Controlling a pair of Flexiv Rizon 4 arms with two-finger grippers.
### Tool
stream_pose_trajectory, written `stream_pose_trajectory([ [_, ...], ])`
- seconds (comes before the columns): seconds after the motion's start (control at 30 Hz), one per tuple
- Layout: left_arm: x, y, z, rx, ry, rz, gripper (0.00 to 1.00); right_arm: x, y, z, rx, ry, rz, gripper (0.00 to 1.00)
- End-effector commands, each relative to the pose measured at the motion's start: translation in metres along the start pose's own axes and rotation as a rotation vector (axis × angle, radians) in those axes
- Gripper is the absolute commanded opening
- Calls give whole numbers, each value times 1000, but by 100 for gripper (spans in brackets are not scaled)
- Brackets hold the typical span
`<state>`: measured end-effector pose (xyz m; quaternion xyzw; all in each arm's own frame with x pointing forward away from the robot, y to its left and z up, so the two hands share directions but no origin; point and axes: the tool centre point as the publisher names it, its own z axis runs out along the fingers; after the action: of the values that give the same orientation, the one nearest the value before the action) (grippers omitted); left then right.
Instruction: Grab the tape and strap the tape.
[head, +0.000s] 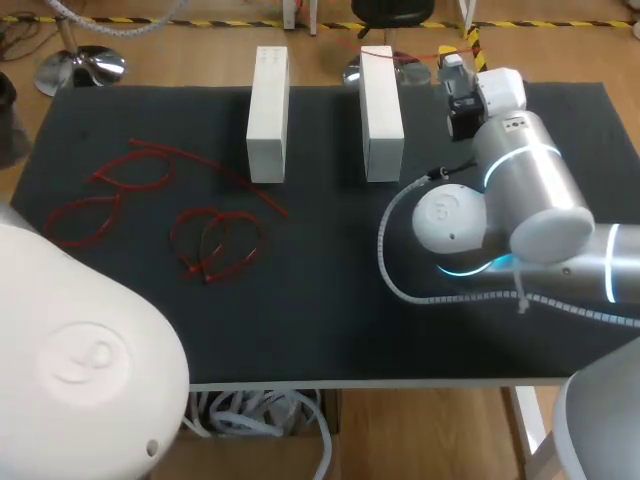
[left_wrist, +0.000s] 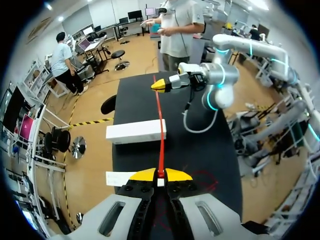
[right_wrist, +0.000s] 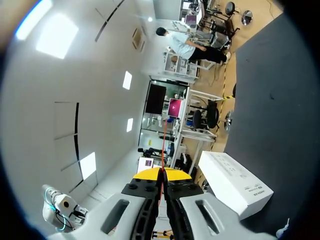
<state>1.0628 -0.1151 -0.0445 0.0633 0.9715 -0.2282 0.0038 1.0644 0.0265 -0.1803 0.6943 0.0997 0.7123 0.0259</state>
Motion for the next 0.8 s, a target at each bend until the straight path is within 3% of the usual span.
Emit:
stream_pose_trajectory([
  [0.03, 2, 5, 1, 9, -3, 2, 0, 1, 2, 0, 14, -3, -1, 0],
  [0.4, 2, 5, 1, 9, -3, 2, 0, -3, -4, 0, 41, 0, 12, 0],
  [0.5, 3, 2, 10, -230, 125, 75, 0, -2, -4, 0, 36, 3, 5, 0],
  [0.6, 4, 3, 15, -270, 177, 80, 0, -2, -4, 0, 31, 2, -9, 0],
  [0.8, 5, 7, 19, -303, 201, 70, 0, -3, -3, 0, 29, 3, -17, 0],
])
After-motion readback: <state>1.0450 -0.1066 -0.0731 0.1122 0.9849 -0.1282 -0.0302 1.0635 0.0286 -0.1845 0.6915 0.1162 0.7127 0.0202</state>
